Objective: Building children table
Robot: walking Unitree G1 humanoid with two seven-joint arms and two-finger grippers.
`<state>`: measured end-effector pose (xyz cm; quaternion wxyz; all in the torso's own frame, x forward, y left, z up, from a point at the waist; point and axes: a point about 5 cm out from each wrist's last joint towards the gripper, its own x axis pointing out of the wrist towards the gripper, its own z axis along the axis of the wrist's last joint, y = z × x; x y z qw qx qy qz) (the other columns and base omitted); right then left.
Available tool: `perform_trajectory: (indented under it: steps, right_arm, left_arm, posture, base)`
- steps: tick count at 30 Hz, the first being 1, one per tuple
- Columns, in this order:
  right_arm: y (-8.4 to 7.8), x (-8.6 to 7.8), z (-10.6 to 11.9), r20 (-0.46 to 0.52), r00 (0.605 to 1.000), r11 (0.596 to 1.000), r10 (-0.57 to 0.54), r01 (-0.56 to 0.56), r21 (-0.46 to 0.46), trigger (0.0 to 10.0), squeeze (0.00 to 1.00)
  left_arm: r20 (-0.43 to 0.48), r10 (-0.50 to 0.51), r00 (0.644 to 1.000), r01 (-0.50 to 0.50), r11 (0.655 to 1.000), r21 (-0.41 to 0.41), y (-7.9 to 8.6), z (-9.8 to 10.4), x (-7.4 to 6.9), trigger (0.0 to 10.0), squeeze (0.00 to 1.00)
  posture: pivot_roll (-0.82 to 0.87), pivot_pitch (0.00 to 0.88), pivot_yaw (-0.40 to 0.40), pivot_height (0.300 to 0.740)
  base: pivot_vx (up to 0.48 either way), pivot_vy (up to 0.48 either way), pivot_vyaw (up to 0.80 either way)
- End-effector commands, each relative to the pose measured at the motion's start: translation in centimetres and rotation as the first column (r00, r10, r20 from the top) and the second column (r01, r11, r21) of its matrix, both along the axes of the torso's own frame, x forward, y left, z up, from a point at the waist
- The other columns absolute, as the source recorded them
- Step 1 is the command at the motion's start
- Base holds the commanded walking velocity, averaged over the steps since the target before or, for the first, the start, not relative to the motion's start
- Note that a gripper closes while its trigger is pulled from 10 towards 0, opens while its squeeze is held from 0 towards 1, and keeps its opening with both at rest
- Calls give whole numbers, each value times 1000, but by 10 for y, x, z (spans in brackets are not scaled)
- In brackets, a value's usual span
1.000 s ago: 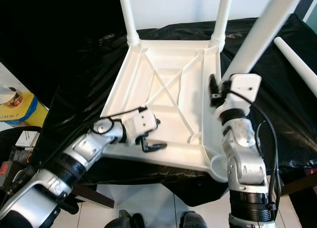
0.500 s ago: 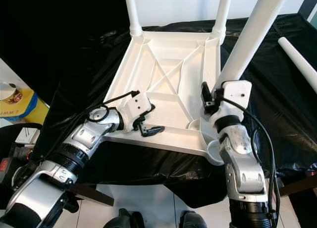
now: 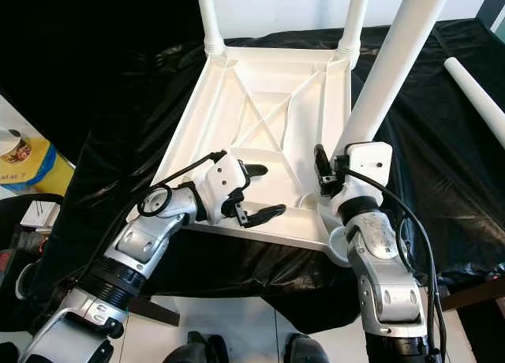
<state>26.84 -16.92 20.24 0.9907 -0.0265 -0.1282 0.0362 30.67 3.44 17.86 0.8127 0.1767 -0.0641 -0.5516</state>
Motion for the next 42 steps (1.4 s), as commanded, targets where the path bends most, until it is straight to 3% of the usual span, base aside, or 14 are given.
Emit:
perform_trajectory:
  steps: [1,13,42]
  right_arm:
    - [1,0,0,4,1000,1000,-6,6,4,10000,0]
    - [1,-3,-3,5,1000,1000,-21,21,-22,10000,0]
    - [4,-6,-3,19,999,999,-26,26,-38,10000,0]
  left_arm:
    - [-5,100,995,-100,994,-48,5,0,2,10000,0]
    - [11,117,993,-115,987,-112,2,2,-16,10000,0]
    - [32,99,995,-95,988,-119,4,7,-25,10000,0]
  posture:
    - [-127,156,52,740]
    - [-128,148,51,740]
    - [-131,164,54,740]
  base:
    - [0,0,0]
    - [0,0,0]
    - [0,0,0]
